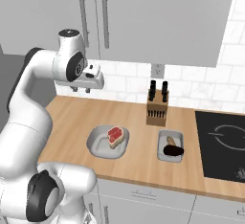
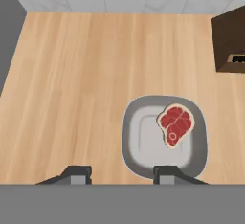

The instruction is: Take the meat container that has the steak and place it on the second highest rack of the freezer. Then take the vegetable container that has the sweet potato and avocado and place it on the highest rack of the freezer.

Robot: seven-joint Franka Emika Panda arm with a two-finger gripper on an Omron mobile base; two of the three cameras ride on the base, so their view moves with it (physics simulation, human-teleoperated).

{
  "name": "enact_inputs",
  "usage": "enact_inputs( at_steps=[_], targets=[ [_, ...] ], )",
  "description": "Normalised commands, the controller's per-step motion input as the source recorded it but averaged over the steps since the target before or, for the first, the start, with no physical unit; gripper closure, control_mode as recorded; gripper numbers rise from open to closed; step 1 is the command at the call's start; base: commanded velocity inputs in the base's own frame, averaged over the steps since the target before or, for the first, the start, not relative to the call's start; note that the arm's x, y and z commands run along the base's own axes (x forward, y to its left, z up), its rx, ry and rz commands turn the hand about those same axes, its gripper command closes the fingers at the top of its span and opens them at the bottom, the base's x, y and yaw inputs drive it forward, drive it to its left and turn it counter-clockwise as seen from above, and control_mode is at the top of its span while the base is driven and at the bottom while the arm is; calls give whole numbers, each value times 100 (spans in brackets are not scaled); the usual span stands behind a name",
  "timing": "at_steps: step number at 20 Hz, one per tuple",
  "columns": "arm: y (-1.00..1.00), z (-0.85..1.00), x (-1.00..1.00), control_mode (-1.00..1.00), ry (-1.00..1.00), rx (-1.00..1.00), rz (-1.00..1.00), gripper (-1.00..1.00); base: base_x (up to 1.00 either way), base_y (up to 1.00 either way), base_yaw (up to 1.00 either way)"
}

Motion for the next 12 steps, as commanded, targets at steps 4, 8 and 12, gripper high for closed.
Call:
enact_inputs(
  at_steps=[4,8,12],
  targets=[
    [-22,-5,-23,-100,0,2,0,-100,0,0,0],
    [-59,-26,-64,-100,0,7,0,-100,0,0,0],
    [-41,-32,-49,-100,1,3,-25,-100,0,0,0]
  ],
)
